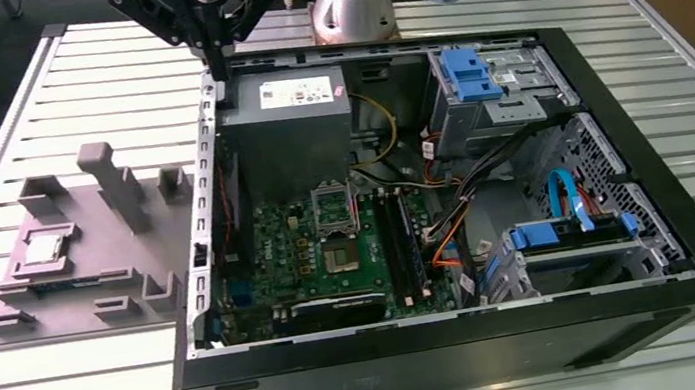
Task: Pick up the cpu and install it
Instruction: 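Reach for the cpu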
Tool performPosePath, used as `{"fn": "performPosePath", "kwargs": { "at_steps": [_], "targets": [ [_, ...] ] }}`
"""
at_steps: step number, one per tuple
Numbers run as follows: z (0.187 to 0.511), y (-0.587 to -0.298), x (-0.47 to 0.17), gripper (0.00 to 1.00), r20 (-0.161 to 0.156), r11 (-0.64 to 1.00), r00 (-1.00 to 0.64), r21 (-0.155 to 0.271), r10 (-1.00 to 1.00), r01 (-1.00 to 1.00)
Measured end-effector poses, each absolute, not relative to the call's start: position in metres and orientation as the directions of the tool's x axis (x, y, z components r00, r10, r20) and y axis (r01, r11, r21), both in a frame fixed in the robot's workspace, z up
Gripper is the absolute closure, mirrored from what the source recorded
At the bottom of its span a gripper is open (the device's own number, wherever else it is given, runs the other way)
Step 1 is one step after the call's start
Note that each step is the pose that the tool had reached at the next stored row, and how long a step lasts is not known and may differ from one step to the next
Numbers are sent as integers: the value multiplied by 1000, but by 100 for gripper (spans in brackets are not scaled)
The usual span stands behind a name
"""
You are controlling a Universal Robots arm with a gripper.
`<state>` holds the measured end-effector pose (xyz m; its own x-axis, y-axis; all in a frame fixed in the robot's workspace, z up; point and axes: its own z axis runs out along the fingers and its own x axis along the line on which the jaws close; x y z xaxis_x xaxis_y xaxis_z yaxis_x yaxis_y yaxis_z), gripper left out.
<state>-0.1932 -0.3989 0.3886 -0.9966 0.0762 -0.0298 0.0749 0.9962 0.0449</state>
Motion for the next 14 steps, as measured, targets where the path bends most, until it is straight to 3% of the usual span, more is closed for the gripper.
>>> {"fn": "performPosePath", "kwargs": {
  "at_steps": [14],
  "targets": [
    [389,-399,-200,89,-32,996,-997,45,76,75]
  ]
}}
